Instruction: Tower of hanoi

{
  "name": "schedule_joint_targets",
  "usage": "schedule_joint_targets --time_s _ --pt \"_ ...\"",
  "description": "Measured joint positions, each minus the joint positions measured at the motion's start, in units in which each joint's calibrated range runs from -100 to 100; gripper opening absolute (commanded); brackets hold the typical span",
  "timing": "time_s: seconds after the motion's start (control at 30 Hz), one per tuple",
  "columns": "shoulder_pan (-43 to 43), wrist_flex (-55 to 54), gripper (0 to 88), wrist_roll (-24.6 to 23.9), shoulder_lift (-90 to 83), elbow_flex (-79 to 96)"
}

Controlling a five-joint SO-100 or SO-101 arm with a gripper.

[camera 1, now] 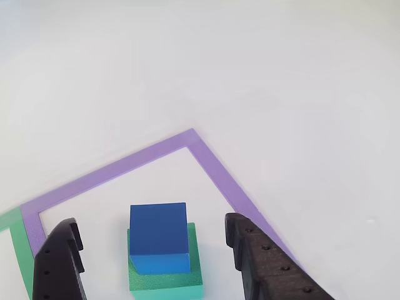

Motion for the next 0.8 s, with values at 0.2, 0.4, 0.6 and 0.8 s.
schedule_joint_targets --time_s 0.2,0.4,0.6,0.8 --pt "-1.4 -1.3 22.8 0.0 2.4 -0.6" --pt "-1.7 -2.9 19.1 0.0 4.6 -0.9" --pt "-1.8 -3.1 14.4 0.0 5.0 -0.9" --pt "-1.8 -3.1 10.9 0.0 5.0 -0.9"
